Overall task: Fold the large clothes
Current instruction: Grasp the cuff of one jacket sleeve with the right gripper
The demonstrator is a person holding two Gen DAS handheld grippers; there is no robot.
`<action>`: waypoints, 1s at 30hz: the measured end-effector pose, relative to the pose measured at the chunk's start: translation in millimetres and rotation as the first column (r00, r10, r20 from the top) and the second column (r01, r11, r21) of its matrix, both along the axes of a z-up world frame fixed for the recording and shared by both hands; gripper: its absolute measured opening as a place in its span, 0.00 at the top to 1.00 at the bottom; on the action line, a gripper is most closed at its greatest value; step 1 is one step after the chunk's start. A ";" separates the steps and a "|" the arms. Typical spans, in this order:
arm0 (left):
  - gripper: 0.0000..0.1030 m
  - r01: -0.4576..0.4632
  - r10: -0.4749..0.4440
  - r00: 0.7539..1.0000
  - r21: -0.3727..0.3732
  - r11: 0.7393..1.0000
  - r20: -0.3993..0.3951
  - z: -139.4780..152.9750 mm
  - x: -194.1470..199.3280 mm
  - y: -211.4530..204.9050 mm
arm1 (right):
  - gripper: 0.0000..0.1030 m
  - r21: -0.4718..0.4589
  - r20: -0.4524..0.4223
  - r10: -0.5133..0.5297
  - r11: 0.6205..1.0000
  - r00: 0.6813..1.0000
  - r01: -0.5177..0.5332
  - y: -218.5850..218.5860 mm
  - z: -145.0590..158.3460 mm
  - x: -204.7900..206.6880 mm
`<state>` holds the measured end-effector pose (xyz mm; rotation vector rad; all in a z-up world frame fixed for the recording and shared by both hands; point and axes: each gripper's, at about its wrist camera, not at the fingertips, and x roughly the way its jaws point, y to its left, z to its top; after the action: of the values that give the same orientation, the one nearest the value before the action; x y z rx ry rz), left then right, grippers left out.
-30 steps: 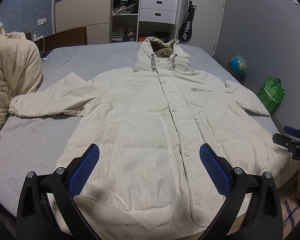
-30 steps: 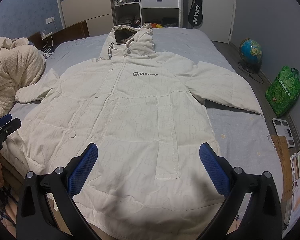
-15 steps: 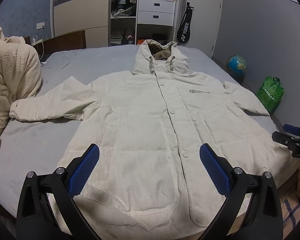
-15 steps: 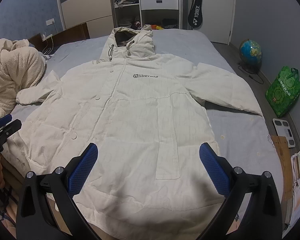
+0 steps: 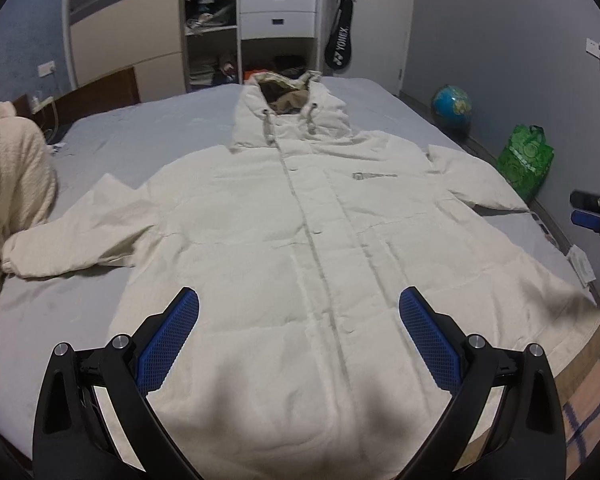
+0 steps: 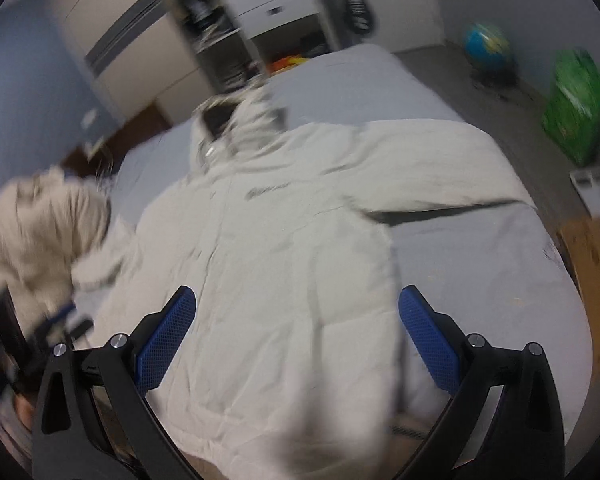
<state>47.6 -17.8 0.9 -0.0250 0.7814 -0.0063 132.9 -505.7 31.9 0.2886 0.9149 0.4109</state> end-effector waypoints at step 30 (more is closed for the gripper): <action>0.06 0.111 -0.117 0.969 -0.039 0.993 -0.217 -51.6 77.7 -54.9 | 0.08 0.524 -0.425 -0.268 0.705 0.864 0.477 -180.1 -161.4 176.3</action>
<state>125.3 -72.7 -50.7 -0.0062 1.0028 -0.1254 309.2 -685.8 -129.5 1.1695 0.9853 0.2671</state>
